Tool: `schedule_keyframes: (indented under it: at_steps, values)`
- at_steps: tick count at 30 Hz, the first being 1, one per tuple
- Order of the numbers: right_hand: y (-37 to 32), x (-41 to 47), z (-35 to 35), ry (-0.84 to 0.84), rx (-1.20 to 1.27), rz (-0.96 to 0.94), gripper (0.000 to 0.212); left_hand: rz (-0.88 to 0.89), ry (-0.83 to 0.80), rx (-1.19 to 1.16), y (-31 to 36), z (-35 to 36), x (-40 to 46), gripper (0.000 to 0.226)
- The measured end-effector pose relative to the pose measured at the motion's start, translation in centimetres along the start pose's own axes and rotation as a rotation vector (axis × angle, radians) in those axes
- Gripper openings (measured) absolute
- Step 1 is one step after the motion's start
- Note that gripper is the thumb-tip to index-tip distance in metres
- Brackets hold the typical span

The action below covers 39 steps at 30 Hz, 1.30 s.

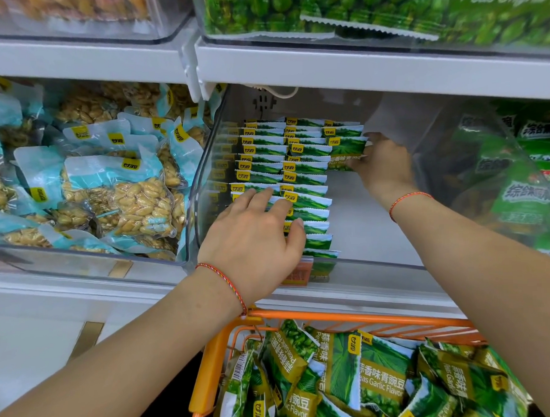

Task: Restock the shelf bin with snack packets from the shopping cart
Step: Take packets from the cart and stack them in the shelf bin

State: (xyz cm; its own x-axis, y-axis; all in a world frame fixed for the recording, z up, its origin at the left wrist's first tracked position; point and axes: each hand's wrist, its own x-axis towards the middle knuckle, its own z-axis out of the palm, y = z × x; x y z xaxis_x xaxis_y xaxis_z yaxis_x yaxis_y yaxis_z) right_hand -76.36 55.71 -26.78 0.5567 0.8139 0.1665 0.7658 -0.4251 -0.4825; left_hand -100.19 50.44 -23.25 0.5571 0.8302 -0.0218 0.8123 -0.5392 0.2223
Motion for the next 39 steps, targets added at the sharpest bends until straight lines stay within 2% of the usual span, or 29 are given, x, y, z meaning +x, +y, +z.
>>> schedule_keyframes:
  at_steps: [2, 5, 9, 12, 16, 20, 22, 24, 27, 30, 32, 34, 37, 39]
  values:
    - [0.0, 0.0, 0.3, 0.008, -0.027, -0.024, 0.034, 0.001, 0.000, 0.000, 0.0, 0.0, 0.0, 0.068]
    - [0.3, 0.0, 0.6, -0.054, 0.071, 0.039, 0.032, -0.007, -0.006, -0.005, 0.0, -0.1, 0.0, 0.066]
    - [-0.1, -0.2, -0.5, -0.140, 0.269, 0.134, 0.062, -0.005, -0.021, -0.016, -0.1, 0.0, 0.0, 0.048]
    - [-0.5, -0.5, -1.7, -0.153, 0.208, 0.148, 0.064, 0.000, -0.017, -0.024, 0.0, -0.2, -0.1, 0.046]
    - [-1.3, -2.4, -3.3, -0.209, 0.179, 0.106, 0.048, 0.000, -0.003, -0.054, 0.0, -0.4, -0.2, 0.048]
    - [-2.3, -6.3, -7.1, -0.124, 0.234, 0.009, 0.024, 0.192, 0.244, -0.088, 0.2, -1.1, -1.7, 0.060]
    - [-2.9, -9.1, -9.7, -0.123, 0.427, -0.016, 0.010, 0.314, 0.317, -0.089, 1.1, -1.7, -3.1, 0.049]
    - [-3.3, -12.3, -12.4, -0.208, 0.619, -0.016, 0.016, 0.446, 0.311, -0.124, 2.6, -2.3, -5.2, 0.036]
    - [-2.6, -16.8, -15.8, -0.441, 0.587, -0.019, 0.016, 0.480, 0.154, -0.236, 4.3, -2.5, -8.8, 0.027]
    - [-0.7, -20.4, -16.9, -0.727, 0.219, 0.008, 0.021, 0.426, -0.110, -0.206, 5.4, -1.7, -11.5, 0.022]
    - [1.0, -22.5, -16.8, -0.850, -0.016, 0.032, 0.026, 0.378, -0.330, -0.181, 6.6, -1.0, -13.0, 0.026]
    - [2.2, -24.8, -16.5, -0.948, -0.160, 0.041, 0.030, 0.380, -0.479, -0.134, 8.1, -0.2, -14.5, 0.039]
    - [3.0, -28.4, -15.8, -1.068, -0.322, -0.006, 0.037, 0.320, -0.681, -0.006, 10.0, -0.1, -16.1, 0.076]
    - [3.2, -30.3, -15.1, -1.111, -0.362, -0.045, 0.060, 0.305, -0.795, 0.133, 10.4, 0.2, -16.6, 0.106]
